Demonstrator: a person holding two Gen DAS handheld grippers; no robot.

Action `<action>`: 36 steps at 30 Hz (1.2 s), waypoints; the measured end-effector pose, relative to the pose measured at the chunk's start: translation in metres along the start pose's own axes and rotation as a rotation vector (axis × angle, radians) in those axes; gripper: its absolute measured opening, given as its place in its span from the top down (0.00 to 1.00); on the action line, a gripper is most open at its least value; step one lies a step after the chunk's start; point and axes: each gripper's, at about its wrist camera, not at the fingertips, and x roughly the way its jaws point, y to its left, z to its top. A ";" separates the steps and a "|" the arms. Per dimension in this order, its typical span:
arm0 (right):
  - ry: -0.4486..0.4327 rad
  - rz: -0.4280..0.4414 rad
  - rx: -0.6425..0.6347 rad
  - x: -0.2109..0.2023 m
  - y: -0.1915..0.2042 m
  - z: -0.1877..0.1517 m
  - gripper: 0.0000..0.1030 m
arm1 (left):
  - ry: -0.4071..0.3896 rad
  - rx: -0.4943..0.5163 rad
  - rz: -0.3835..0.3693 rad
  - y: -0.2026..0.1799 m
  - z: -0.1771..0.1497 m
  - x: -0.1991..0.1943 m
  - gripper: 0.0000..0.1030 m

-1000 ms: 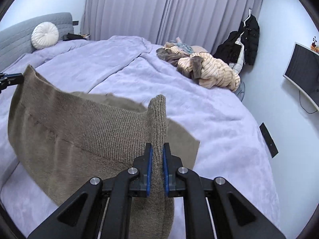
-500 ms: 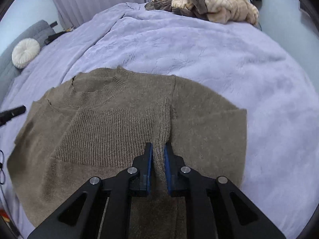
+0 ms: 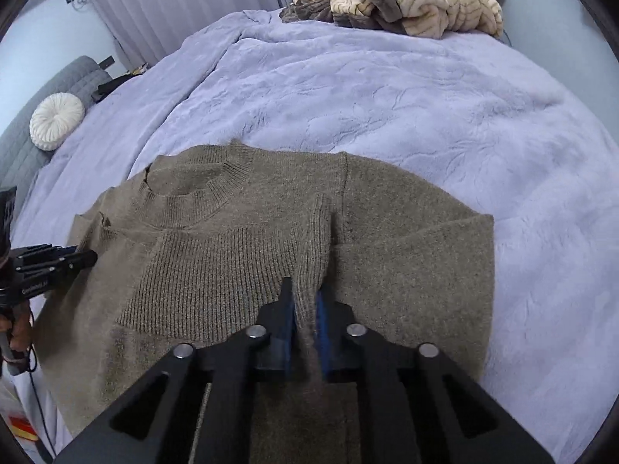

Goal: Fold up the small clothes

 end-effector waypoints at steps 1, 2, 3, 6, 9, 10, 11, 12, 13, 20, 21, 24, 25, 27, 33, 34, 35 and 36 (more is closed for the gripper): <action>-0.033 -0.034 -0.035 -0.009 0.008 -0.001 0.90 | -0.038 -0.006 -0.003 0.000 0.000 -0.011 0.93; -0.073 -0.059 -0.073 -0.021 0.016 -0.002 0.90 | -0.087 -0.021 -0.010 0.001 0.000 -0.026 0.93; -0.117 -0.079 -0.103 -0.035 0.023 -0.003 0.90 | -0.134 -0.040 -0.018 0.004 0.000 -0.042 0.93; -0.228 -0.105 -0.140 -0.069 0.033 0.007 0.90 | -0.252 -0.065 -0.015 0.010 0.007 -0.079 0.93; -0.259 -0.128 -0.147 -0.075 0.033 0.026 0.90 | -0.315 -0.058 0.028 0.013 0.022 -0.086 0.93; -0.246 -0.136 -0.136 -0.067 0.030 0.034 0.90 | -0.307 -0.069 0.036 0.016 0.028 -0.078 0.93; -0.225 -0.128 -0.112 -0.056 0.026 0.041 0.90 | -0.290 -0.082 0.040 0.019 0.033 -0.066 0.93; -0.189 -0.111 -0.077 -0.040 0.019 0.047 0.90 | -0.260 -0.097 0.050 0.022 0.037 -0.049 0.93; -0.156 -0.099 -0.049 -0.025 0.014 0.049 0.90 | -0.230 -0.105 0.062 0.024 0.038 -0.033 0.93; -0.039 -0.062 0.067 0.040 -0.017 0.031 0.87 | -0.102 -0.127 0.134 0.037 0.019 0.037 0.83; -0.042 -0.050 0.085 0.038 -0.020 0.031 0.85 | -0.095 -0.127 0.154 0.039 0.020 0.037 0.66; -0.061 -0.070 0.114 0.031 -0.029 0.031 0.71 | -0.111 -0.193 0.217 0.056 0.020 0.026 0.25; -0.074 -0.103 0.128 0.026 -0.032 0.030 0.67 | -0.118 -0.233 0.197 0.065 0.018 0.021 0.25; -0.085 -0.158 0.173 0.017 -0.042 0.027 0.61 | -0.110 -0.310 0.144 0.084 0.010 0.010 0.25; -0.109 -0.111 0.297 -0.024 -0.057 0.005 0.55 | -0.102 -0.358 0.123 0.099 -0.033 -0.034 0.25; -0.121 -0.083 0.322 -0.034 -0.058 -0.003 0.50 | -0.106 -0.342 0.116 0.097 -0.044 -0.042 0.25; -0.128 -0.052 0.346 -0.044 -0.058 -0.013 0.48 | -0.108 -0.330 0.105 0.096 -0.054 -0.050 0.25; -0.132 -0.011 0.369 -0.053 -0.057 -0.024 0.45 | -0.105 -0.319 0.092 0.094 -0.064 -0.057 0.25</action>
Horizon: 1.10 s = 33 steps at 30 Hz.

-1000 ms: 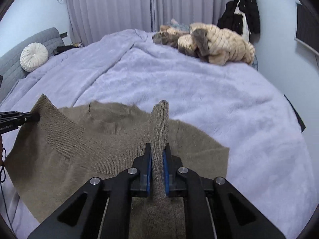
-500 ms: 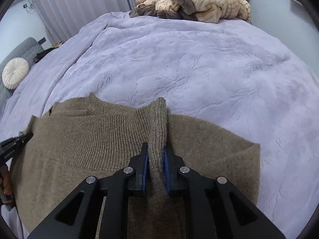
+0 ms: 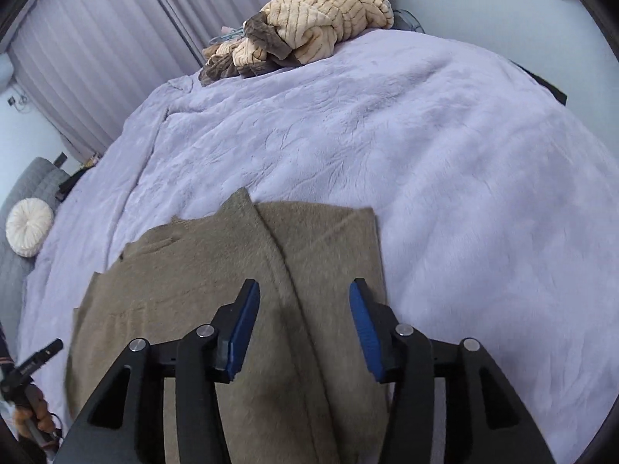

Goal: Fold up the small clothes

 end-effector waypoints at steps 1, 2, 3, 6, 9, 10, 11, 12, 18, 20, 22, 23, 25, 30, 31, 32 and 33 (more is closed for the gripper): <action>0.012 0.061 0.026 -0.010 -0.002 -0.011 0.45 | 0.011 0.003 -0.020 0.002 -0.010 -0.007 0.25; 0.031 0.134 0.047 -0.020 -0.003 -0.024 0.45 | 0.026 -0.003 -0.047 0.005 -0.019 -0.012 0.25; 0.050 0.193 0.061 -0.027 -0.002 -0.034 0.45 | 0.042 -0.012 -0.080 0.006 -0.027 -0.015 0.25; 0.152 0.391 0.142 -0.041 0.001 -0.081 0.34 | 0.078 -0.025 -0.168 0.005 -0.049 -0.020 0.25; 0.243 0.473 0.287 -0.037 -0.008 -0.124 0.34 | 0.097 -0.011 -0.198 -0.003 -0.062 -0.016 0.25; 0.244 0.470 0.332 -0.035 -0.012 -0.134 0.34 | 0.106 -0.015 -0.212 -0.005 -0.064 -0.015 0.25; 0.225 0.459 0.368 -0.036 -0.019 -0.140 0.34 | 0.118 -0.018 -0.234 -0.007 -0.066 -0.012 0.25; 0.199 0.448 0.398 -0.037 -0.023 -0.143 0.34 | 0.132 -0.021 -0.242 -0.010 -0.067 -0.009 0.31; 0.108 0.352 0.535 -0.021 -0.041 -0.123 0.91 | 0.156 -0.047 -0.214 -0.016 -0.067 -0.002 0.88; 0.134 0.294 0.462 -0.019 -0.031 -0.112 0.92 | 0.109 -0.050 -0.211 -0.017 -0.067 -0.018 0.92; 0.099 0.252 0.304 -0.035 -0.011 -0.099 0.92 | 0.063 -0.015 -0.180 -0.020 -0.070 -0.031 0.92; 0.089 0.227 0.243 -0.041 -0.004 -0.095 0.92 | 0.067 -0.004 -0.169 -0.020 -0.073 -0.030 0.92; 0.112 0.175 0.204 -0.037 -0.004 -0.095 0.92 | 0.104 -0.008 -0.145 -0.014 -0.080 -0.016 0.92; 0.181 0.183 0.313 -0.016 -0.037 -0.117 0.93 | 0.118 -0.091 -0.193 0.010 -0.091 -0.013 0.92; 0.177 0.180 0.309 -0.019 -0.039 -0.114 0.92 | 0.113 -0.084 -0.197 0.012 -0.091 -0.019 0.92; 0.173 0.173 0.301 -0.024 -0.038 -0.114 0.91 | 0.105 -0.069 -0.197 0.010 -0.091 -0.025 0.92; 0.167 0.170 0.293 -0.031 -0.041 -0.115 0.88 | 0.093 -0.047 -0.185 0.009 -0.090 -0.030 0.92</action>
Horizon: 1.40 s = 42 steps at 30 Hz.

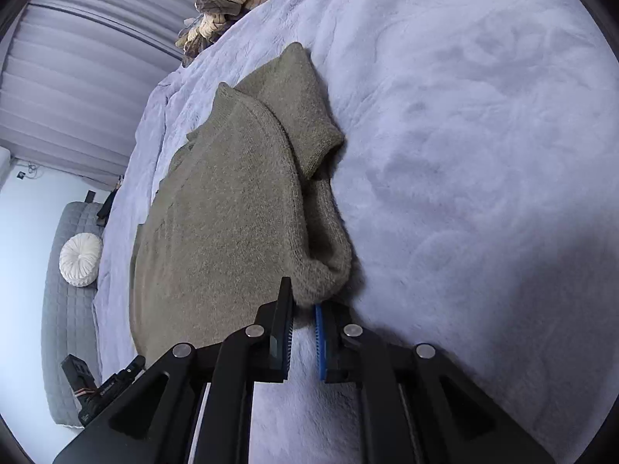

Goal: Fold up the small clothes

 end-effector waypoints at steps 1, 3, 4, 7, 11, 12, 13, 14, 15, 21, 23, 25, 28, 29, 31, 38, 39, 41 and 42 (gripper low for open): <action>-0.014 0.001 -0.014 -0.009 0.000 -0.002 0.87 | -0.011 0.019 0.012 -0.003 0.002 -0.004 0.92; -0.058 0.009 -0.060 -0.025 0.006 -0.004 0.86 | -0.042 0.054 0.025 -0.008 0.012 -0.014 0.92; -0.082 0.012 -0.090 -0.033 0.012 -0.006 0.85 | -0.059 0.063 0.021 -0.011 0.018 -0.018 0.92; -0.111 0.049 -0.160 -0.037 0.034 0.003 0.85 | -0.100 0.110 0.032 -0.026 0.044 -0.016 0.92; -0.093 0.087 -0.188 -0.015 0.059 0.018 0.85 | -0.110 0.130 0.016 -0.054 0.076 0.009 0.92; -0.082 0.097 -0.199 -0.004 0.067 0.023 0.85 | -0.106 0.134 0.019 -0.061 0.084 0.019 0.92; -0.076 0.094 -0.209 -0.002 0.068 0.022 0.85 | -0.104 0.138 0.032 -0.067 0.090 0.029 0.92; -0.068 0.088 -0.215 0.005 0.072 0.023 0.85 | -0.102 0.143 0.048 -0.072 0.093 0.037 0.92; -0.058 0.090 -0.220 0.013 0.076 0.025 0.85 | -0.095 0.142 0.080 -0.074 0.097 0.047 0.92; -0.031 0.049 -0.177 0.046 0.059 0.032 0.89 | -0.052 0.107 0.092 -0.062 0.092 0.080 0.92; -0.029 0.093 -0.114 0.048 0.041 0.033 0.93 | -0.057 0.122 0.096 -0.062 0.089 0.076 0.92; -0.036 0.128 -0.074 0.048 0.030 0.034 0.94 | -0.061 0.136 0.112 -0.063 0.084 0.071 0.92; -0.055 0.144 -0.067 0.045 0.027 0.031 0.93 | -0.078 0.122 0.119 -0.060 0.073 0.059 0.92; -0.062 0.147 -0.068 0.044 0.026 0.029 0.92 | -0.081 0.115 0.117 -0.059 0.070 0.056 0.92; -0.077 0.151 -0.077 0.042 0.026 0.026 0.91 | -0.080 0.104 0.119 -0.056 0.062 0.051 0.92; -0.149 0.128 -0.176 0.043 0.032 0.015 0.91 | -0.082 0.065 0.170 -0.059 0.043 0.030 0.92; -0.157 0.130 -0.180 0.042 0.032 0.014 0.91 | -0.078 0.065 0.183 -0.061 0.041 0.028 0.92; -0.164 0.140 -0.181 0.042 0.030 0.013 0.91 | -0.069 0.057 0.209 -0.066 0.035 0.025 0.92; -0.166 0.146 -0.178 0.042 0.030 0.013 0.91 | -0.066 0.051 0.216 -0.067 0.031 0.024 0.92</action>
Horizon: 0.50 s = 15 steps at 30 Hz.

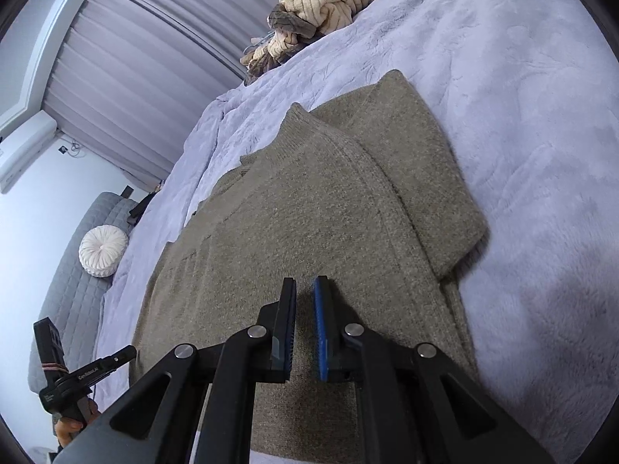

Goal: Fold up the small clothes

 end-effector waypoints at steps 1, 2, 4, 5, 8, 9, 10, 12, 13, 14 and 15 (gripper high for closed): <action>0.001 0.004 0.004 0.000 0.000 0.000 0.91 | 0.004 -0.007 0.007 -0.001 -0.003 -0.002 0.92; 0.004 0.005 0.006 -0.001 0.000 0.001 0.90 | 0.007 -0.018 0.017 -0.002 -0.007 -0.003 0.91; 0.019 0.002 0.012 -0.004 0.004 0.001 0.88 | 0.003 -0.039 0.044 -0.004 -0.012 -0.008 0.91; 0.026 0.004 0.015 -0.006 0.005 0.002 0.86 | -0.006 -0.045 0.056 -0.005 -0.014 -0.010 0.91; 0.038 0.032 0.018 -0.018 0.009 0.000 0.62 | -0.030 -0.043 0.078 -0.008 -0.021 -0.019 0.91; 0.042 0.040 0.012 -0.024 0.012 -0.002 0.53 | -0.031 -0.036 0.080 -0.010 -0.022 -0.021 0.91; 0.043 0.039 0.004 -0.028 0.014 -0.004 0.51 | -0.032 -0.031 0.081 -0.012 -0.024 -0.022 0.91; 0.044 0.044 -0.006 -0.036 0.019 -0.007 0.50 | -0.019 -0.030 0.077 -0.014 -0.029 -0.022 0.91; 0.046 0.058 -0.002 -0.040 0.021 -0.009 0.49 | -0.014 -0.035 0.068 -0.014 -0.031 -0.023 0.91; 0.046 0.068 0.004 -0.043 0.022 -0.011 0.48 | -0.009 -0.045 0.057 -0.014 -0.034 -0.024 0.91; 0.044 0.076 0.008 -0.046 0.023 -0.013 0.47 | -0.003 -0.056 0.045 -0.014 -0.037 -0.025 0.91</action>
